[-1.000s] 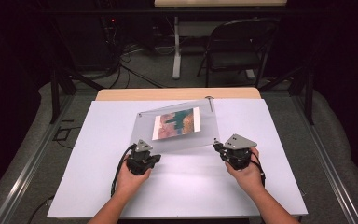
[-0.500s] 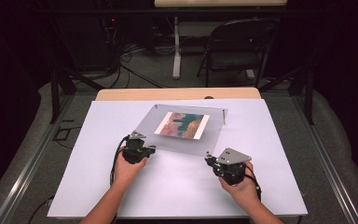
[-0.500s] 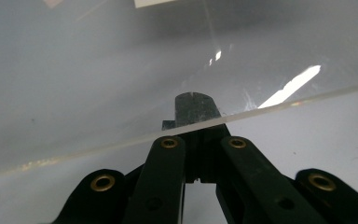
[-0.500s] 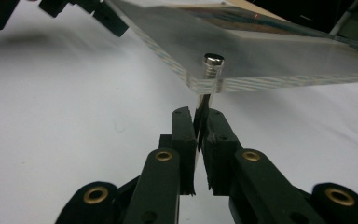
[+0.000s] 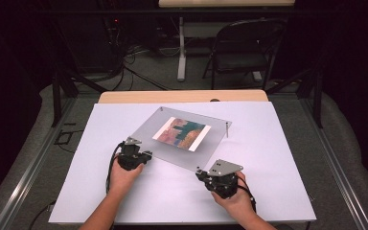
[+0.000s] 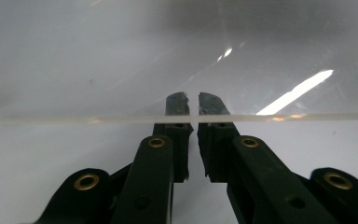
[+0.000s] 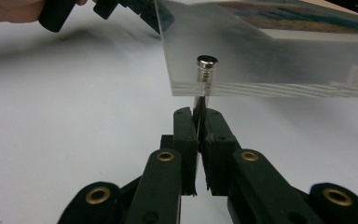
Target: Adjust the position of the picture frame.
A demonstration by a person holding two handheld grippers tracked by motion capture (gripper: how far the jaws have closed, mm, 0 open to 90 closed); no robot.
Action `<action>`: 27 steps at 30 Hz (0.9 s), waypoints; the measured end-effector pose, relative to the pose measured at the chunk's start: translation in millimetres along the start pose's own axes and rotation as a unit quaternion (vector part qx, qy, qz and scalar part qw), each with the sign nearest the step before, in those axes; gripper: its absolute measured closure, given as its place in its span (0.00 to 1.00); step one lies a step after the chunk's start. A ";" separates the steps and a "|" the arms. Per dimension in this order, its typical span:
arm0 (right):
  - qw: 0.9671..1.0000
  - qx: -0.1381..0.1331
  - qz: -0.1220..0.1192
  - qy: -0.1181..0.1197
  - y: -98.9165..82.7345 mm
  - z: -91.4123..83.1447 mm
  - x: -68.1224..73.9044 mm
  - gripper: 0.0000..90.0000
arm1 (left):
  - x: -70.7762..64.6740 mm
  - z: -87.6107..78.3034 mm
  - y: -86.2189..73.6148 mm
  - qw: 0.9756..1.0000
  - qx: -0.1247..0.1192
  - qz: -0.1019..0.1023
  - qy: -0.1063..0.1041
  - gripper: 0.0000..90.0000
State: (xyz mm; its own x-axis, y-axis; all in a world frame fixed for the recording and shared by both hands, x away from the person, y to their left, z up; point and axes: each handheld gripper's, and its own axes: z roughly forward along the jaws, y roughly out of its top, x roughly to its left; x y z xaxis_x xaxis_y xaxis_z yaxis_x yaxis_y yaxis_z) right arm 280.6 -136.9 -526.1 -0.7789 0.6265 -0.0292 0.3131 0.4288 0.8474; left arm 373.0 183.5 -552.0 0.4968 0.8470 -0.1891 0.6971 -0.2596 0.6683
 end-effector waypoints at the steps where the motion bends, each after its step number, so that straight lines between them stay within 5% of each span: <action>1: 1.000 -0.001 -0.001 0.006 1.5 2.1 2.9 0.95 | 1.2 -3.5 -2.7 1.000 -0.001 -0.002 0.002 0.91; 9: 0.999 0.024 -0.008 0.037 -0.4 25.6 27.8 0.95 | -1.7 -40.7 -30.5 1.000 -0.027 -0.002 0.001 0.75; 12: 0.998 0.045 -0.013 0.044 -8.2 34.9 31.1 0.95 | -9.9 -51.7 -44.8 0.998 -0.055 0.019 -0.011 0.66; 19: 0.998 0.031 0.001 0.056 -13.6 36.8 28.0 0.93 | -25.4 -53.7 -52.8 0.996 -0.069 0.034 -0.039 0.58; 20: 0.998 0.030 0.005 0.060 -13.6 36.1 26.7 0.91 | -31.2 -52.2 -52.7 0.995 -0.073 0.053 -0.038 0.57; 27: 0.998 0.038 0.007 0.055 -16.1 22.4 22.2 0.72 | -48.5 -48.5 -56.3 0.995 -0.058 0.067 -0.048 0.53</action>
State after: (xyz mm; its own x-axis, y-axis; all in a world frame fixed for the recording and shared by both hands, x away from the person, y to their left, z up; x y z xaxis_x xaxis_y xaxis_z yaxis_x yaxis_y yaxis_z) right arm 270.4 -115.4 -552.3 -0.8281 0.5588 0.0438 0.3609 0.4718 0.8045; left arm 284.6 179.5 -545.6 0.6318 0.7590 -0.1571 0.5603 -0.3072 0.7692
